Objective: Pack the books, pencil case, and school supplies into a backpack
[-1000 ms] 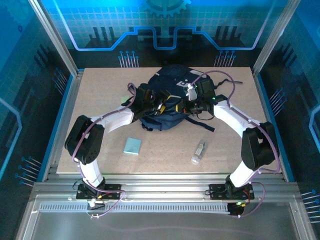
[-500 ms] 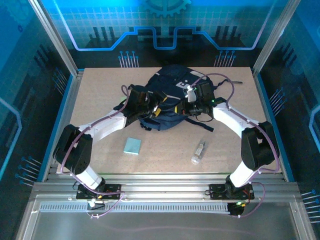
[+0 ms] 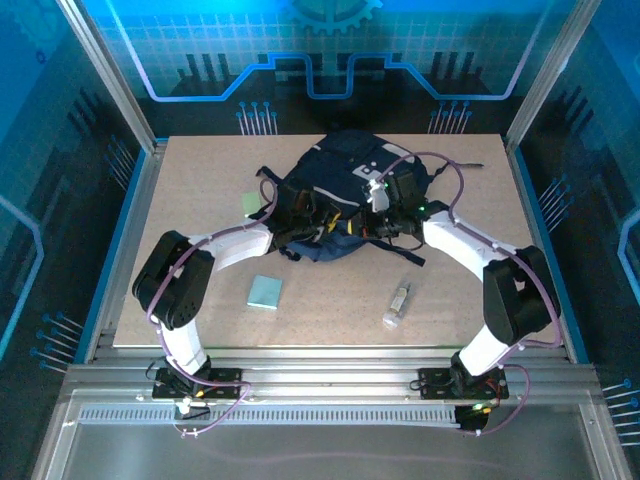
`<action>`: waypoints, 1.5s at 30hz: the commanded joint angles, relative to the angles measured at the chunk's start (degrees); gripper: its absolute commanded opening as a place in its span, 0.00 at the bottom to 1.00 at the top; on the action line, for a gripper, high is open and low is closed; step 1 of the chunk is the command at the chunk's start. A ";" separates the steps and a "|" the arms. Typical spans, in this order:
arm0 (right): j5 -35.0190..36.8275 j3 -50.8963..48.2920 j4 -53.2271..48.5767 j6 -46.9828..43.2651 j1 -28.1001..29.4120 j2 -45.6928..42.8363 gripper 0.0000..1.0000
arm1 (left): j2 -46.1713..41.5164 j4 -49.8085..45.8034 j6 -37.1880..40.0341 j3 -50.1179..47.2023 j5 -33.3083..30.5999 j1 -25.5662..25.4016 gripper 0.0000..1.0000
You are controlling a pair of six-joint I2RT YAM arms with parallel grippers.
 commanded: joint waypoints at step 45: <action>4.82 0.48 -10.63 -3.67 -21.08 -10.32 0.61 | -10.83 -5.61 15.69 -3.10 1.46 3.24 0.49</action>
